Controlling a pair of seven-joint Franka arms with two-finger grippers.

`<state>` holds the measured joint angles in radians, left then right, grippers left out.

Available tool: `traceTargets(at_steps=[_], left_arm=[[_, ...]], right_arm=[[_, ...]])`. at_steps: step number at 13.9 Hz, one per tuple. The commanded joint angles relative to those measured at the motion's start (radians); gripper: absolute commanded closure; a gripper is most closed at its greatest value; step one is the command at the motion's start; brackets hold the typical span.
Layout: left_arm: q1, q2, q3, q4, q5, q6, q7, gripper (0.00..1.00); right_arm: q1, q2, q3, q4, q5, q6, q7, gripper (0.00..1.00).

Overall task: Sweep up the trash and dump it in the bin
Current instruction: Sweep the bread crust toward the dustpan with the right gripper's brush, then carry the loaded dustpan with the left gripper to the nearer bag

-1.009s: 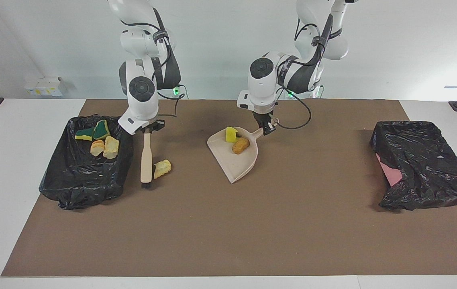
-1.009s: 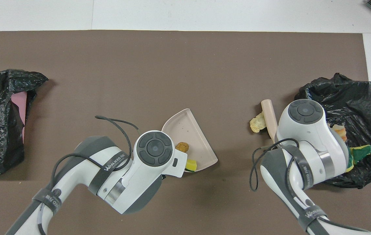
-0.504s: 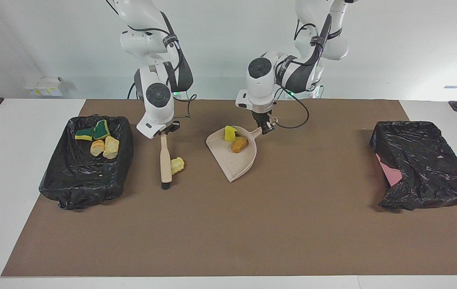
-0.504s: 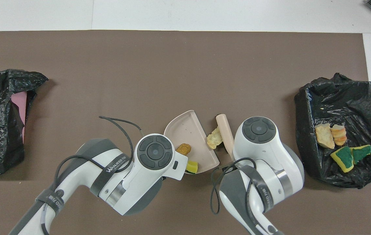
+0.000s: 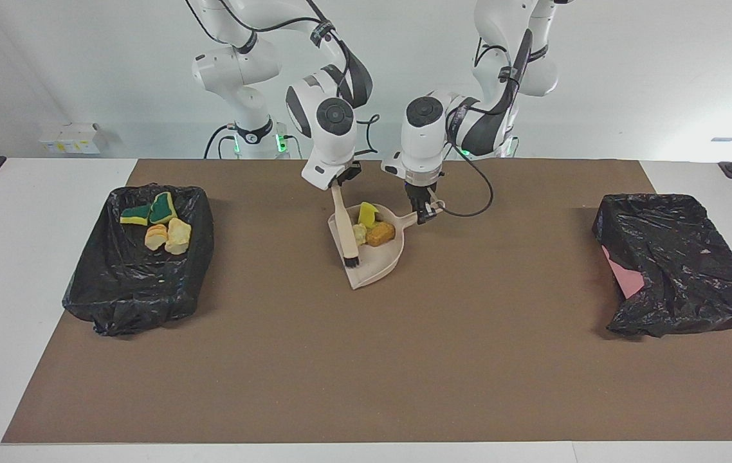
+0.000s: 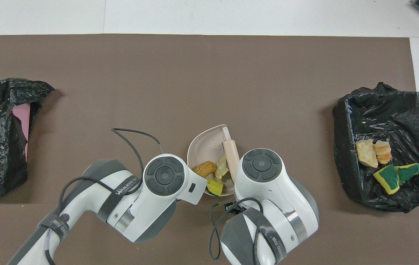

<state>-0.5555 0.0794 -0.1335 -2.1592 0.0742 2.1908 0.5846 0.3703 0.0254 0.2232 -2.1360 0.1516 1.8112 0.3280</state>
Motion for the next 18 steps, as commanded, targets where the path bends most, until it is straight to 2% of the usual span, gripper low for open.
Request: traceTargets(at_steps=[1,5,8,12,15,17,18], left_arm=[[0.052,-0.007,-0.001,-0.024,-0.017,0.072,0.069,1.0],[0.107,0.014,-0.003,-0.018,-0.043,0.144,0.096,1.0],[0.172,0.016,-0.003,-0.001,-0.077,0.127,0.202,1.0],[0.278,0.017,-0.002,0.082,-0.094,-0.018,0.329,1.0],[0.342,0.017,-0.001,0.165,-0.099,-0.115,0.426,1.0],[0.397,0.017,-0.001,0.206,-0.1,-0.154,0.501,1.0],[0.432,0.014,-0.001,0.223,-0.102,-0.17,0.542,1.0]], right_arm=[[-0.024,-0.007,-0.005,0.062,0.031,-0.067,0.0,1.0],[-0.057,-0.008,-0.011,0.137,0.031,-0.153,-0.001,1.0],[-0.065,-0.016,-0.01,0.148,0.031,-0.187,0.0,1.0],[-0.041,-0.102,0.004,0.035,0.084,-0.156,0.071,1.0],[0.073,-0.188,0.004,-0.073,0.132,-0.058,0.198,1.0],[0.125,-0.2,0.004,-0.085,0.173,-0.052,0.242,1.0],[0.177,-0.2,0.004,-0.105,0.189,-0.011,0.303,1.0]])
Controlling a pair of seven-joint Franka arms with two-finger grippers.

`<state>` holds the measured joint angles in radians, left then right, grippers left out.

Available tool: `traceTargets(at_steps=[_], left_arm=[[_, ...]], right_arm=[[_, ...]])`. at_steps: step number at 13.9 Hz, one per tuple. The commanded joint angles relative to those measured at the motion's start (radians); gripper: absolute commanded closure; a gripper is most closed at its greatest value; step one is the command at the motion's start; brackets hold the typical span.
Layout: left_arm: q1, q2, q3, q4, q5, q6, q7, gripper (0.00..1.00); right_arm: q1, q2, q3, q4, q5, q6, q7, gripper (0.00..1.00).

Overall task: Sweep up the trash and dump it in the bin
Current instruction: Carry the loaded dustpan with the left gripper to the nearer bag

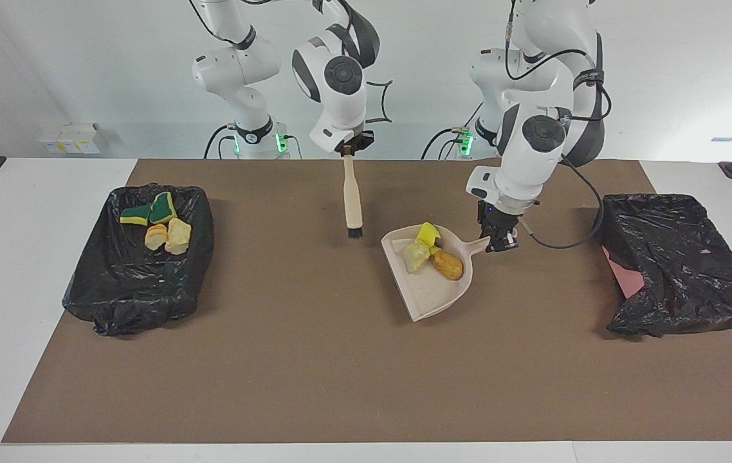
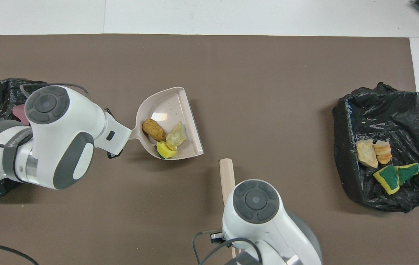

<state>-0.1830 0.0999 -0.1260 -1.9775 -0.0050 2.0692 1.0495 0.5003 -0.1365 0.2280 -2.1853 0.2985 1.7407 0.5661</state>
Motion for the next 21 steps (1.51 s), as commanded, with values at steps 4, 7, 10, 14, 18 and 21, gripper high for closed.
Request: traceTargets(at_steps=[4,7,10,14,18,21], left_arm=[[0.198,-0.009,-0.006,0.12,-0.061,-0.13,0.258,1.0],[0.304,0.004,-0.003,0.166,-0.127,-0.153,0.403,1.0],[0.399,0.03,-0.003,0.215,-0.136,-0.199,0.547,1.0],[0.537,0.106,0.002,0.382,-0.116,-0.329,0.752,1.0],[0.645,0.135,0.003,0.445,-0.033,-0.328,0.845,1.0],[0.703,0.179,0.003,0.534,0.051,-0.313,0.921,1.0]], right_arm=[[0.167,-0.031,0.001,-0.102,0.057,0.138,0.152,1.0],[0.263,-0.003,-0.001,-0.158,0.096,0.268,0.241,1.0],[0.322,0.021,0.001,-0.217,0.112,0.374,0.278,1.0],[0.339,0.017,0.001,-0.237,0.131,0.399,0.259,1.0],[0.339,0.023,0.001,-0.24,0.131,0.401,0.221,0.77],[0.331,0.034,-0.001,-0.234,0.131,0.393,0.215,0.54]])
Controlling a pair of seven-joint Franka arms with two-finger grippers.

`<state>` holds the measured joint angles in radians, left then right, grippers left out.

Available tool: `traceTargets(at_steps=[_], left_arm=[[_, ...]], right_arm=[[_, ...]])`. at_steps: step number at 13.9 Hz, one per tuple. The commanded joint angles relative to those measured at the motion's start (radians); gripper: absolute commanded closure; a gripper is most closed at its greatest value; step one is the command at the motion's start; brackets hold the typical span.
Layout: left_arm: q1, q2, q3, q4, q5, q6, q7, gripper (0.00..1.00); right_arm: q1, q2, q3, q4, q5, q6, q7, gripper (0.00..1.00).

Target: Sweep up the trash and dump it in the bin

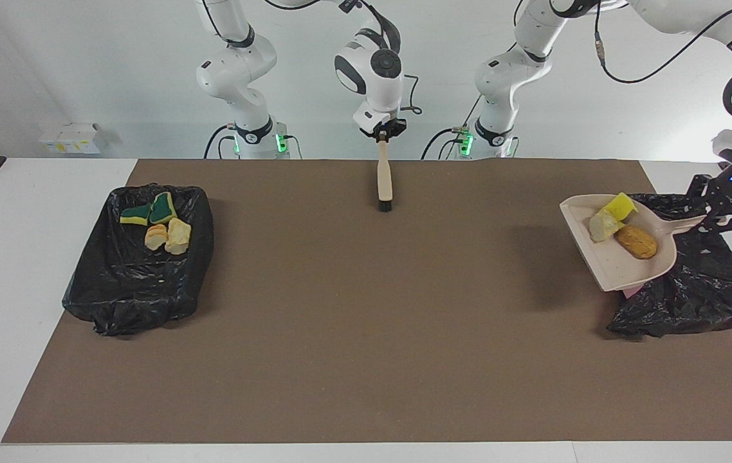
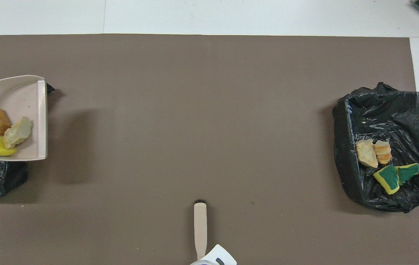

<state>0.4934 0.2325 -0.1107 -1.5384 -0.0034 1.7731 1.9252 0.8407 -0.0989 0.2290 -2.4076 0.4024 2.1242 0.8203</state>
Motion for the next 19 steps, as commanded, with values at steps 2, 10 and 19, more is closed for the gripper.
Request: traceTargets(at_steps=[2,10,19], left_arm=[[0.027,0.061,-0.006,0.132,0.156,0.008,0.074,1.0],[0.011,0.006,0.019,0.02,0.584,0.229,-0.038,1.0],[-0.055,-0.172,0.016,-0.238,1.162,0.301,-0.421,1.0]], right_arm=[[-0.032,0.028,-0.005,0.017,0.026,0.014,-0.038,0.38],[-0.299,0.015,-0.016,0.125,-0.06,0.006,-0.098,0.34],[-0.716,0.007,-0.014,0.367,-0.347,-0.179,-0.266,0.0]])
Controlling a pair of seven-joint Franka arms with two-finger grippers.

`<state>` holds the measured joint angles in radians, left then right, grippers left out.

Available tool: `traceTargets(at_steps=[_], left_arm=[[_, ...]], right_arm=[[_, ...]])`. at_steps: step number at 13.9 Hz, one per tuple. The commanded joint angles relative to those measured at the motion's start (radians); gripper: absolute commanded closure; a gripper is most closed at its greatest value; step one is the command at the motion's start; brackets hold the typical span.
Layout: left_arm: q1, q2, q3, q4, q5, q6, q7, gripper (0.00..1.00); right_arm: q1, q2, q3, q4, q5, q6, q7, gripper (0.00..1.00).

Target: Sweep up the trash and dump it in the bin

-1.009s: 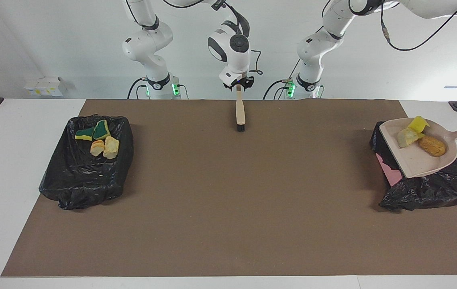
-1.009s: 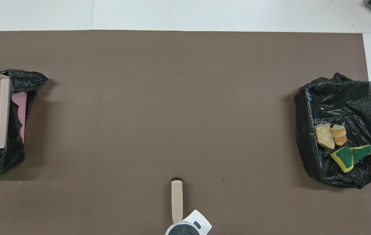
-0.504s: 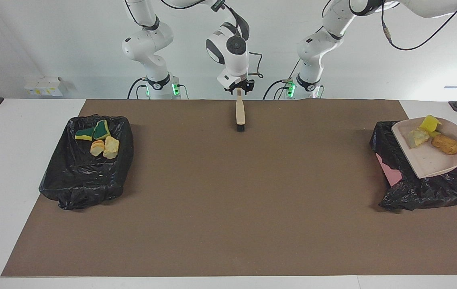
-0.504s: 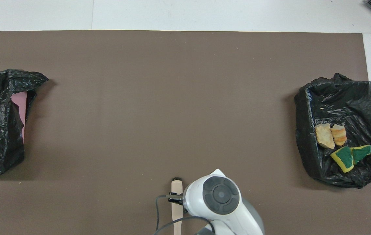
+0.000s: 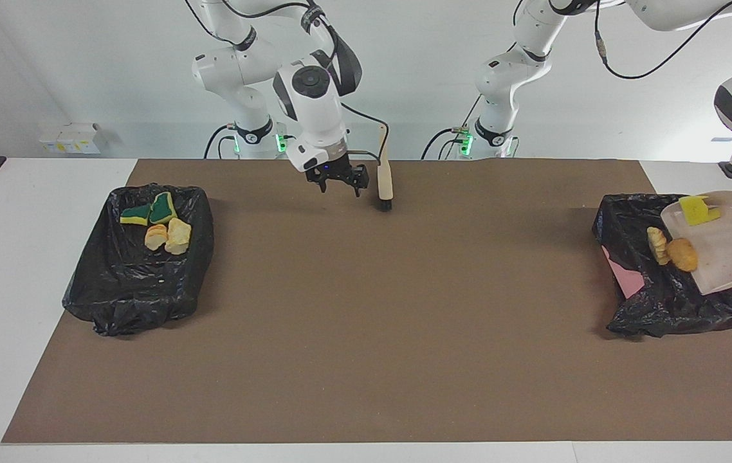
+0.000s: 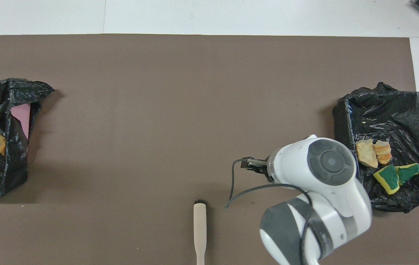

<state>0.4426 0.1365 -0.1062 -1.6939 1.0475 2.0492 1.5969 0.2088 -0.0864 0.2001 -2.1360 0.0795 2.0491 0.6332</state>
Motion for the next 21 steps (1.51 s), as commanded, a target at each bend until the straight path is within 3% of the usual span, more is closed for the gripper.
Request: traceTargets(at_steps=[1,5,8,10,14,21], left_arm=[[-0.004,-0.09,0.011,-0.099,0.135,0.016,-0.136,1.0],[-0.062,-0.138,-0.004,-0.099,0.102,-0.075,-0.153,1.0],[-0.154,-0.152,-0.004,-0.089,-0.078,-0.197,-0.219,1.0],[-0.224,-0.153,-0.009,-0.087,-0.13,-0.282,-0.335,1.0],[-0.335,-0.161,-0.012,-0.087,-0.358,-0.414,-0.616,1.0],[-0.458,-0.169,-0.013,-0.096,-0.765,-0.475,-1.096,1.0]], right_arm=[[-0.127,-0.006,0.013,0.152,-0.024,-0.168,-0.139,0.0],[-0.241,-0.007,0.012,0.301,-0.035,-0.329,-0.302,0.0],[-0.253,-0.006,0.006,0.361,-0.055,-0.383,-0.303,0.0],[-0.253,-0.001,0.005,0.395,-0.079,-0.409,-0.305,0.0],[-0.253,0.007,0.004,0.465,-0.099,-0.484,-0.346,0.0],[-0.261,-0.004,-0.033,0.538,-0.118,-0.553,-0.415,0.0]])
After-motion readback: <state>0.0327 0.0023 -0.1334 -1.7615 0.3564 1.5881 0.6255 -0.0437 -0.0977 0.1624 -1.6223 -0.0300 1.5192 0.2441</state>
